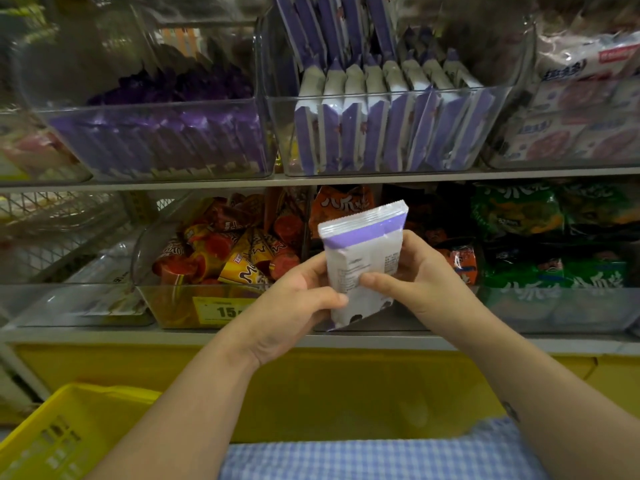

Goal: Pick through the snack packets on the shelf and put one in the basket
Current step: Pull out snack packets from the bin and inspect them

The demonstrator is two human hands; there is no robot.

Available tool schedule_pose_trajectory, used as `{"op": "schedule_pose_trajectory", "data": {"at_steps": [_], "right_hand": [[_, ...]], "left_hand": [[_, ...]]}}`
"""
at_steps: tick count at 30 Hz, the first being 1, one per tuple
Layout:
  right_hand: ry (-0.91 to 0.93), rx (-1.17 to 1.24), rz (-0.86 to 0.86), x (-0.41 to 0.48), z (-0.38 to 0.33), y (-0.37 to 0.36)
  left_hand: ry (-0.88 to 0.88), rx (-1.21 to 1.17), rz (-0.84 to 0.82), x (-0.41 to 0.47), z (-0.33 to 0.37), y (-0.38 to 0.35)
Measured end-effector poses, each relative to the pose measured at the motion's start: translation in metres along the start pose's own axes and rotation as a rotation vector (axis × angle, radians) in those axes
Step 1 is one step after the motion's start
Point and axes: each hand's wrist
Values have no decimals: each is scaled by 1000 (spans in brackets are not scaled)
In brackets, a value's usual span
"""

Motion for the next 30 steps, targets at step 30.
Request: {"op": "schedule_pose_trajectory", "data": {"at_steps": [30], "right_hand": [[46,159,210,-6,-10,15]], "left_hand": [[-118,-439,409,13,1,34]]}}
Point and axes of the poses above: each hand's wrist, its own x-axis towards the middle knuckle, its own y-axis out of the back of the hand, z = x × y, and after that the axes turned 5 degrees about z, right-handed
